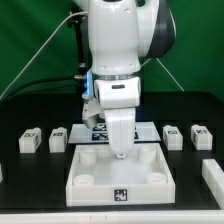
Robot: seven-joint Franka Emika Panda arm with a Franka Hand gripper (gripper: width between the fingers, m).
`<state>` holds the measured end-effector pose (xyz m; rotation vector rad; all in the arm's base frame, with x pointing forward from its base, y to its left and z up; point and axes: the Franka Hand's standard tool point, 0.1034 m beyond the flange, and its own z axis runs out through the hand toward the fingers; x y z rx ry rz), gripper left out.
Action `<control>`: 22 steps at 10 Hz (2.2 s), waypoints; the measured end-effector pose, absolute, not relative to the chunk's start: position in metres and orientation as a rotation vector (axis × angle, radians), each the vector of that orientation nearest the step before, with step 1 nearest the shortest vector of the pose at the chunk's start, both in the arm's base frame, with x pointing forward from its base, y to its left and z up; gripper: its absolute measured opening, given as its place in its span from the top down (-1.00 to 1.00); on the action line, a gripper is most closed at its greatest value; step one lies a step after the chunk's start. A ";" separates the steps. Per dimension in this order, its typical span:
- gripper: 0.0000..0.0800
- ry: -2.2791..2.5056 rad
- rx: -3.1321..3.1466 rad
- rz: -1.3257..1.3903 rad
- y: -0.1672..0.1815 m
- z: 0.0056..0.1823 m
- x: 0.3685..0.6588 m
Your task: Assemble one leg
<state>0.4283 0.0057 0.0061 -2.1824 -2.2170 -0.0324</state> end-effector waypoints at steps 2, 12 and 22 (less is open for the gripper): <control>0.86 -2.217 -2.182 -0.032 0.006 0.006 0.428; 0.85 -2.173 -2.222 -0.105 0.071 0.006 0.490; -0.58 -2.179 -2.218 -0.102 0.069 0.006 0.490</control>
Offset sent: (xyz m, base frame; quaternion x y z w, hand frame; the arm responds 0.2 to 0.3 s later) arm 0.0446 0.0330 -0.0015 -0.0396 0.0397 -0.0405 0.9976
